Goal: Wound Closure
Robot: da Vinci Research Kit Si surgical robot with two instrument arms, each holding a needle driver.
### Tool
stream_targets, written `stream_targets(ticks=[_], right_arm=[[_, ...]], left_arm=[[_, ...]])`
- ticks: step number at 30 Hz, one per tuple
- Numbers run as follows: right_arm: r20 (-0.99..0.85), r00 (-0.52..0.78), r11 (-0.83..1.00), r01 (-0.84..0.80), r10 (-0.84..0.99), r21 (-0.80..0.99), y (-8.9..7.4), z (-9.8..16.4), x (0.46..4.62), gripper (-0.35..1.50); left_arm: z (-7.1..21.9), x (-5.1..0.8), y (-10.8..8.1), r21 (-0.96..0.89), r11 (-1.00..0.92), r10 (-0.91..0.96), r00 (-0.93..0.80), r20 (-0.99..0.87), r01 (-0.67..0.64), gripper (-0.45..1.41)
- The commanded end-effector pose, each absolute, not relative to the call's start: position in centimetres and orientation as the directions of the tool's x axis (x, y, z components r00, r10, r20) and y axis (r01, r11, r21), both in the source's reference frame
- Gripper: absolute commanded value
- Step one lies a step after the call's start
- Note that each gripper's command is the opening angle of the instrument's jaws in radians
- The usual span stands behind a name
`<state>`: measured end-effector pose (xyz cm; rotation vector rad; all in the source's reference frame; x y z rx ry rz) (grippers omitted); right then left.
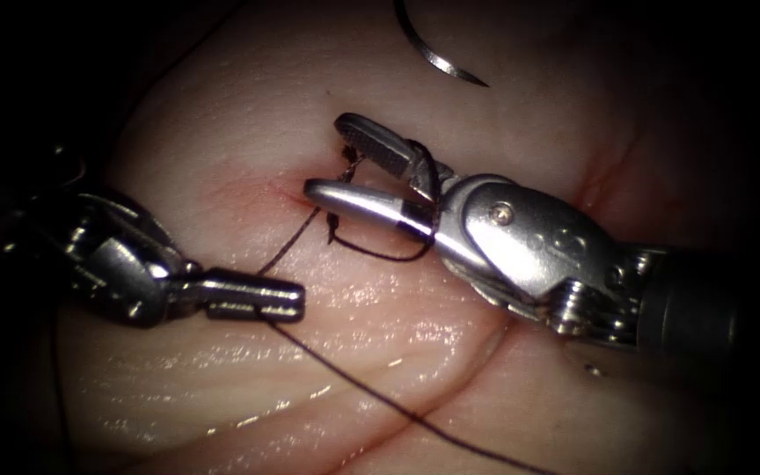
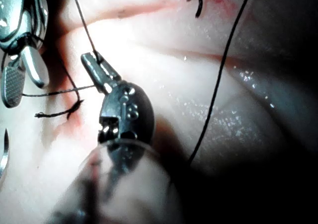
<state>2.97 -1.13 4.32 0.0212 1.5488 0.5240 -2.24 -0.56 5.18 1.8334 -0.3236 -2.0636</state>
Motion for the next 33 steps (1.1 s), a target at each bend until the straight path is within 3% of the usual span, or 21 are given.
stream_targets(ticks=[1,2,3,4,8,12,19,22,33], right_arm=[[-0.930,-0.037,0.872,-0.337,0.366,0.356,-1.15,4.35,3.02,0.52],[-0.923,-0.026,0.861,-0.351,0.384,0.368,-1.16,4.35,3.02,0.51],[-0.898,-0.026,0.832,-0.366,0.438,0.417,-1.18,4.34,3.01,0.17],[-0.882,-0.029,0.811,-0.380,0.470,0.445,-1.18,4.34,3.00,-0.01],[-0.861,0.032,0.772,-0.459,0.508,0.439,-1.19,4.35,3.02,-0.15],[-0.828,0.039,0.724,-0.509,0.560,0.466,-1.18,4.36,3.07,-0.10],[-0.804,0.062,0.678,-0.579,0.591,0.453,-1.14,4.38,3.11,0.64],[-0.802,0.071,0.669,-0.598,0.592,0.441,-1.12,4.38,3.09,0.46],[-0.782,0.129,0.653,-0.640,0.610,0.404,-1.02,4.62,3.12,0.29]], left_arm=[[5.15,-2.32,-0.56,0.389,-0.914,-0.400,-0.097,-0.911,0.113,-0.45],[5.11,-2.35,-0.56,0.381,-0.918,-0.391,-0.099,-0.915,0.111,-0.45],[5.09,-2.36,-0.56,0.373,-0.922,-0.383,-0.101,-0.918,0.109,-0.45],[5.06,-2.37,-0.55,0.359,-0.927,-0.370,-0.104,-0.923,0.107,-0.45],[4.94,-2.43,-0.50,0.348,-0.934,-0.356,-0.114,-0.928,0.087,-0.45],[4.91,-2.47,-0.49,0.345,-0.935,-0.353,-0.116,-0.929,0.081,-0.45],[4.94,-2.50,-0.54,0.340,-0.937,-0.347,-0.120,-0.930,0.079,-0.45],[4.95,-2.50,-0.56,0.336,-0.939,-0.344,-0.121,-0.931,0.078,-0.45],[4.97,-2.52,-0.51,0.324,-0.943,-0.331,-0.122,-0.936,0.076,-0.45]])
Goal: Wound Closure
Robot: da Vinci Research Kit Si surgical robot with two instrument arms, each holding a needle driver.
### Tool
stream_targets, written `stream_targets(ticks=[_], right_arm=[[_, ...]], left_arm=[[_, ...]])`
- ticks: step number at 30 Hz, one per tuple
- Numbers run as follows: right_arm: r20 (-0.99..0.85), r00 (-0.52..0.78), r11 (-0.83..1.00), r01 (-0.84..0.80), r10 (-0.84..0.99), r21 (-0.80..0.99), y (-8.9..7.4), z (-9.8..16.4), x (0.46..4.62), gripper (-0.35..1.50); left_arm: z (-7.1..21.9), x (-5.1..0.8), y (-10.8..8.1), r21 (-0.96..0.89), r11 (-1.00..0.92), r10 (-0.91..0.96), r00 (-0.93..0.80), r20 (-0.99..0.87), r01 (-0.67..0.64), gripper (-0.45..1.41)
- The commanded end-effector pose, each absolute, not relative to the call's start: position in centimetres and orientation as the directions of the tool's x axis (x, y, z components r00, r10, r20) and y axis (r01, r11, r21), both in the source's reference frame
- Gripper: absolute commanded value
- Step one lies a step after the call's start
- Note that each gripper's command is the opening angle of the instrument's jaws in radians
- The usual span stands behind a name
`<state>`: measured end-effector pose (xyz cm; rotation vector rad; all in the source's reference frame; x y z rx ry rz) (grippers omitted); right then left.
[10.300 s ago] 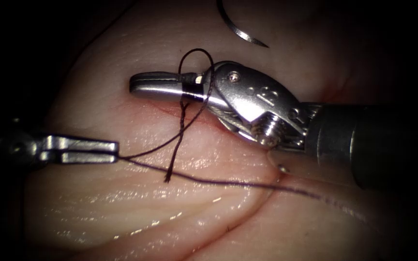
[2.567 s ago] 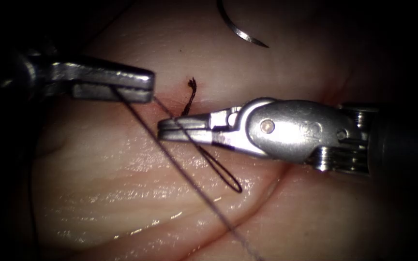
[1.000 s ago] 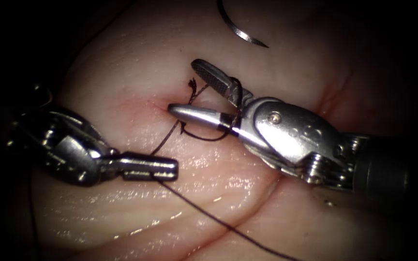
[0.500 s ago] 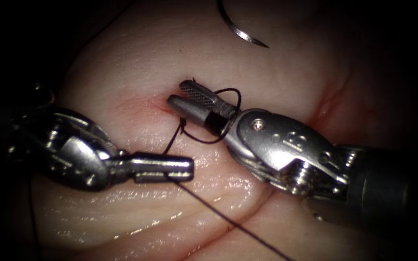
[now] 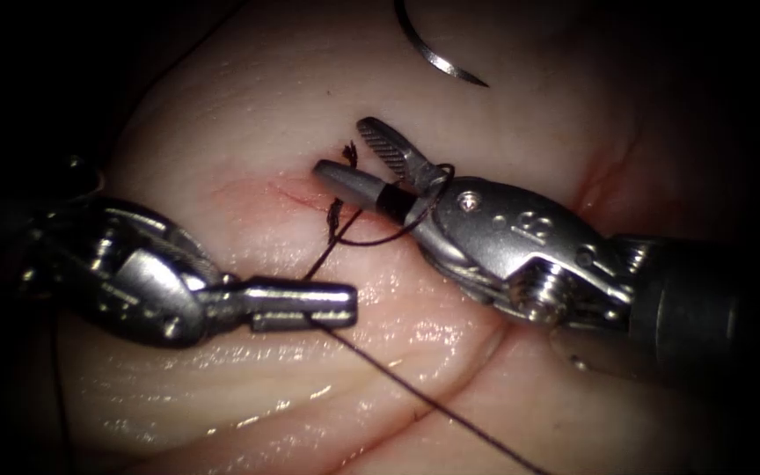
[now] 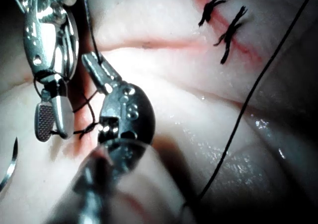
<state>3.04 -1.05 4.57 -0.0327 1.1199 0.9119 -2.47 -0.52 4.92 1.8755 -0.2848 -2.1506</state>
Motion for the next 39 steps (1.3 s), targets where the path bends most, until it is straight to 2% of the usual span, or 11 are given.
stream_targets(ticks=[1,4,5,6,7,13,22,31,39], right_arm=[[-0.780,0.140,0.657,-0.640,0.610,0.399,-1.0,4.7,3.14,0.29],[-0.777,0.151,0.660,-0.639,0.611,0.395,-1.0,4.7,3.16,0.25],[-0.775,0.157,0.662,-0.638,0.612,0.394,-1.0,4.7,3.16,0.09],[-0.772,0.162,0.663,-0.637,0.614,0.394,-1.0,4.7,3.16,-0.28],[-0.772,0.162,0.663,-0.636,0.615,0.394,-1.1,4.7,3.15,-0.35],[-0.788,0.156,0.664,-0.648,0.596,0.374,-1.1,4.5,3.16,-0.35],[-0.839,0.145,0.706,-0.626,0.525,0.333,-1.2,4.4,3.17,-0.35],[-0.871,0.139,0.751,-0.580,0.472,0.314,-1.3,4.5,3.07,-0.35],[-0.878,0.136,0.771,-0.552,0.458,0.317,-1.4,4.5,2.99,-0.35]], left_arm=[[5.0,-2.52,-0.5,0.324,-0.943,-0.331,-0.122,-0.936,0.076,-0.45],[5.0,-2.52,-0.5,0.324,-0.943,-0.331,-0.122,-0.936,0.076,-0.45],[5.0,-2.52,-0.5,0.324,-0.943,-0.331,-0.122,-0.936,0.075,-0.45],[5.0,-2.52,-0.5,0.323,-0.943,-0.331,-0.122,-0.936,0.075,-0.45],[5.0,-2.52,-0.5,0.323,-0.943,-0.331,-0.122,-0.936,0.076,-0.45],[4.9,-2.45,-0.4,0.311,-0.948,-0.318,-0.135,-0.939,0.070,-0.45],[4.8,-2.03,0.0,0.199,-0.978,-0.182,-0.222,-0.958,-0.057,-0.45],[4.9,-1.27,0.9,0.142,-0.969,-0.074,-0.310,-0.948,-0.203,-0.45],[5.3,-1.16,1.2,0.095,-0.967,-0.016,-0.317,-0.948,-0.236,-0.45]])
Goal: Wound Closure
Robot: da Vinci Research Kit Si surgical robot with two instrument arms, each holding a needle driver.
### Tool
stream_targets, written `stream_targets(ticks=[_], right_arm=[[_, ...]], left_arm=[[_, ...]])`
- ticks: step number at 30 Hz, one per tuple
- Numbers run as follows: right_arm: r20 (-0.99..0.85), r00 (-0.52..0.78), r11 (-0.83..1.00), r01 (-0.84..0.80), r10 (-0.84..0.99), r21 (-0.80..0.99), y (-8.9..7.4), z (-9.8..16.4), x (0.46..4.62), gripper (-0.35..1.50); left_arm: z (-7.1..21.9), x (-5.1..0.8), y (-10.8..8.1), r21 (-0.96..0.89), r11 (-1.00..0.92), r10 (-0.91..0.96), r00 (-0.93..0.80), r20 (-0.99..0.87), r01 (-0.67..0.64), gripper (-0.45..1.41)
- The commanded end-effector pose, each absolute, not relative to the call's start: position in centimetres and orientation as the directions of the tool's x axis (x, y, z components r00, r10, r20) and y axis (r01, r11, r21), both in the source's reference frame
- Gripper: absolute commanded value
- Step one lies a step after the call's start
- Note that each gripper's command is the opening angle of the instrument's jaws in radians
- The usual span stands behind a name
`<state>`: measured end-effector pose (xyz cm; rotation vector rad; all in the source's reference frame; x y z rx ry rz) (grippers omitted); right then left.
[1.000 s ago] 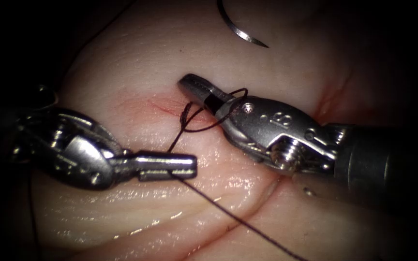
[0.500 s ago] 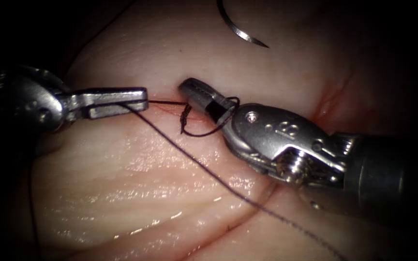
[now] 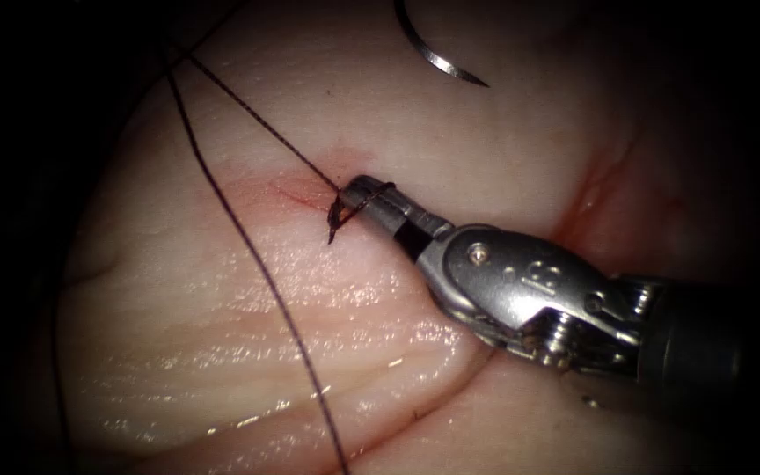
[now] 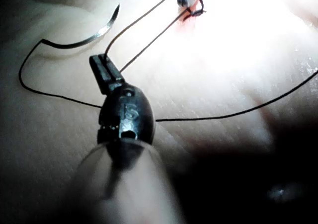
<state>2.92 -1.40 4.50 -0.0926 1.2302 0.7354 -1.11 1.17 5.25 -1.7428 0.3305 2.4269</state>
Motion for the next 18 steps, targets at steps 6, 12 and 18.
stream_targets(ticks=[6,12,18], right_arm=[[-0.901,0.144,0.804,-0.523,0.410,0.282,-1.53,4.49,3.03,-0.35],[-0.906,0.150,0.818,-0.506,0.396,0.274,-1.58,4.46,3.09,-0.35],[-0.953,0.249,0.893,-0.448,0.174,0.046,-1.58,4.53,3.07,-0.35]], left_arm=[[5.54,-1.13,1.38,0.057,-0.965,0.027,-0.311,-0.950,-0.257,-0.45],[5.65,-1.10,1.57,0.038,-0.958,0.060,-0.328,-0.943,-0.285,-0.45],[5.68,-1.11,1.70,0.037,-0.951,0.077,-0.350,-0.934,-0.308,-0.45]])
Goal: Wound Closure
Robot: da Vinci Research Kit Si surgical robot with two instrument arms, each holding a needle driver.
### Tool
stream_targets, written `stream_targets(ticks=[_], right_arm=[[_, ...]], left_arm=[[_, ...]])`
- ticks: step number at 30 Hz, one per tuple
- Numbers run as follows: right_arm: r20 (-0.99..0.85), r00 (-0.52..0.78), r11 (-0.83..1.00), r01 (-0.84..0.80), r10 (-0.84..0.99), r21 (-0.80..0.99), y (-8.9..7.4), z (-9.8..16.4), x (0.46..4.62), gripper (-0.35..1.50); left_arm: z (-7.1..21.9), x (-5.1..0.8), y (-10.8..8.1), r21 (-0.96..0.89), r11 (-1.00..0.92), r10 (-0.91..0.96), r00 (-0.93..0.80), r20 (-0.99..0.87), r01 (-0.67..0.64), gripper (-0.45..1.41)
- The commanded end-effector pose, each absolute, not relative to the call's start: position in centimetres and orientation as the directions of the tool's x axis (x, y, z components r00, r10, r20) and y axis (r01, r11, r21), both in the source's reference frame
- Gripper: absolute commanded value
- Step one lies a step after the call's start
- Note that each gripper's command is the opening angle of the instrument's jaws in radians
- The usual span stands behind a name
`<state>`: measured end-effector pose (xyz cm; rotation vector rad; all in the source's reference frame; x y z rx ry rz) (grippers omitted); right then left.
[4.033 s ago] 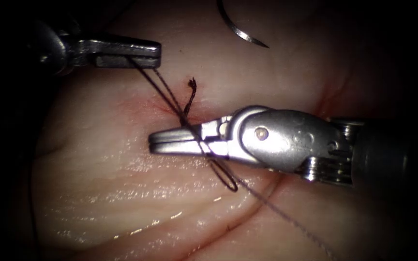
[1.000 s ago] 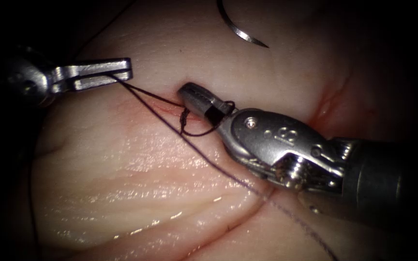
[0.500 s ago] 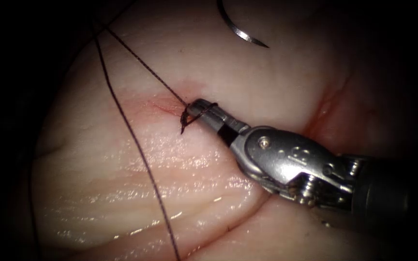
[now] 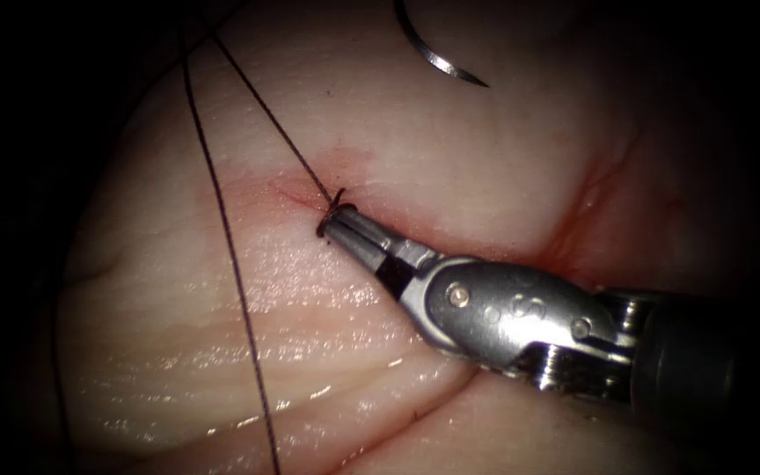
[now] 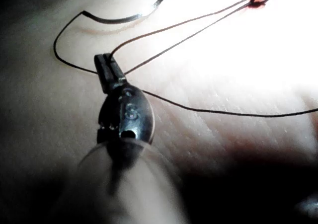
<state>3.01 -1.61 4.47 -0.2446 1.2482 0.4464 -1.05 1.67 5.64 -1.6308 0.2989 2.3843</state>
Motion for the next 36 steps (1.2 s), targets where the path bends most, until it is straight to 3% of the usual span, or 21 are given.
stream_targets(ticks=[1,9,36], right_arm=[[-0.955,0.253,0.900,-0.436,0.154,0.029,-1.6,4.5,3.07,-0.35],[-0.956,0.293,0.933,-0.347,0.017,-0.089,-1.7,4.6,3.10,-0.35],[-0.958,0.286,0.945,-0.308,-0.017,-0.108,-2.0,4.6,3.07,-0.35]], left_arm=[[5.7,-1.11,1.7,0.035,-0.951,0.079,-0.351,-0.933,-0.308,-0.45],[5.6,-1.16,2.0,0.020,-0.947,0.095,-0.342,-0.935,-0.321,-0.45],[5.5,-1.24,2.8,0.082,-0.886,0.084,-0.332,-0.940,-0.456,-0.45]])
